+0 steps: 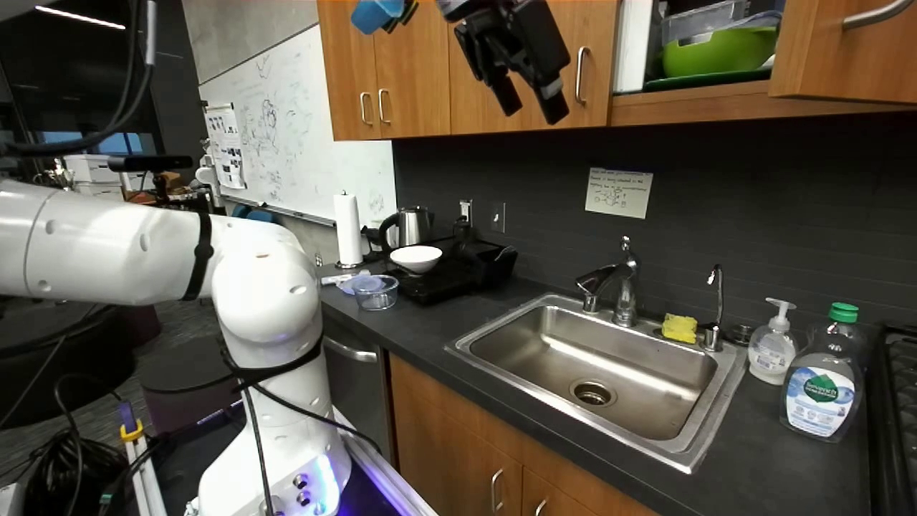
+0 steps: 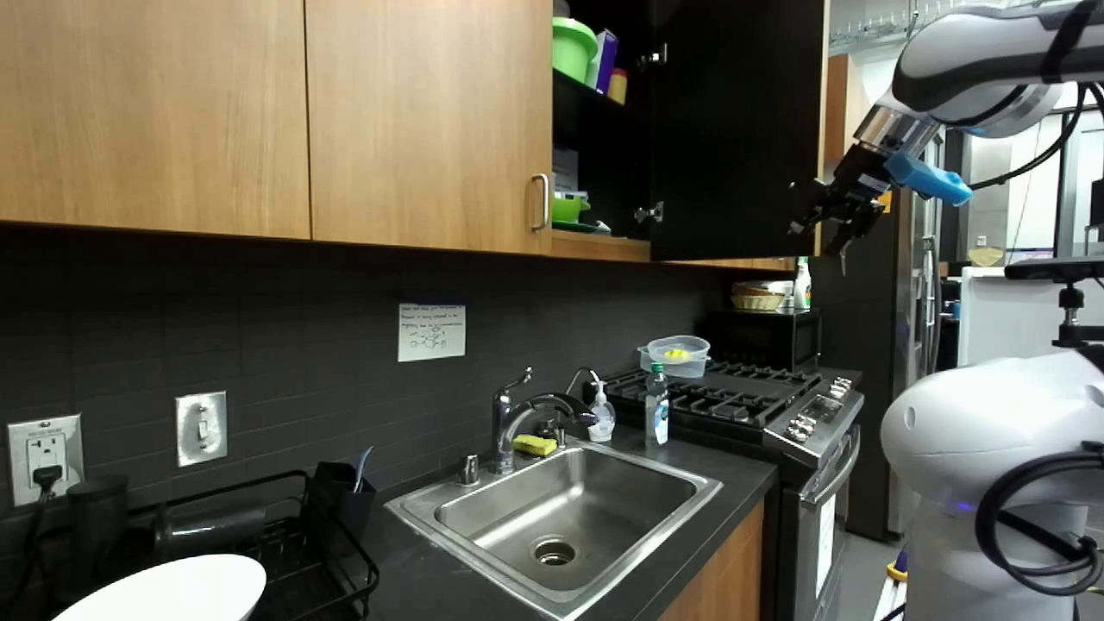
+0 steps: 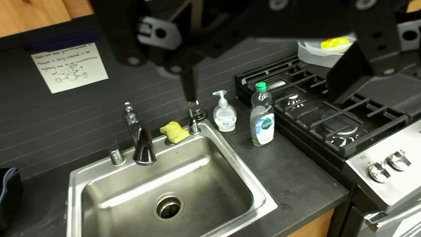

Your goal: Close the cupboard completely

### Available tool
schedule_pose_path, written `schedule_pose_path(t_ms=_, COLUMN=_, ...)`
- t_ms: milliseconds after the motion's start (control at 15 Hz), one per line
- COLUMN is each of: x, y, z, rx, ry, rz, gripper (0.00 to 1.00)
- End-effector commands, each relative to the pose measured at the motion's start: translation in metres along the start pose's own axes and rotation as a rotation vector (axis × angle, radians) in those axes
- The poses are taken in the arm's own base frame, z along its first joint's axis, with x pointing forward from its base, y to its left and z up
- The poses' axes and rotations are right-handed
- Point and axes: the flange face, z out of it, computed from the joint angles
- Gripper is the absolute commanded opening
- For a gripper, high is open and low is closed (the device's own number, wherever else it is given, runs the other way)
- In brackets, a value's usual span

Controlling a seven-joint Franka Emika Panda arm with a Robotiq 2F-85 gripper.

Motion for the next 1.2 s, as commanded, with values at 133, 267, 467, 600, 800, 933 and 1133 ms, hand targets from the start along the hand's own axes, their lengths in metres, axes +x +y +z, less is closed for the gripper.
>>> schedule_pose_path(t_ms=133, x=0.042, y=0.026, z=0.006, rx=-0.104, ry=0.011, rz=0.085, gripper=1.0)
schedule_pose_path(t_ms=267, x=0.046, y=0.027, z=-0.002, rx=-0.123, ry=0.033, rz=0.093, gripper=1.0)
schedule_pose_path(t_ms=467, x=0.036, y=0.023, z=-0.019, rx=-0.167, ry=0.068, rz=0.083, gripper=1.0)
schedule_pose_path(t_ms=600, x=0.031, y=0.023, z=-0.032, rx=-0.19, ry=0.092, rz=0.085, gripper=1.0)
schedule_pose_path(t_ms=800, x=0.034, y=0.03, z=-0.042, rx=-0.241, ry=0.098, rz=0.081, gripper=1.0)
schedule_pose_path(t_ms=933, x=0.038, y=0.037, z=-0.045, rx=-0.279, ry=0.101, rz=0.082, gripper=1.0)
schedule_pose_path(t_ms=1133, x=0.047, y=0.046, z=-0.047, rx=-0.338, ry=0.116, rz=0.065, gripper=1.0)
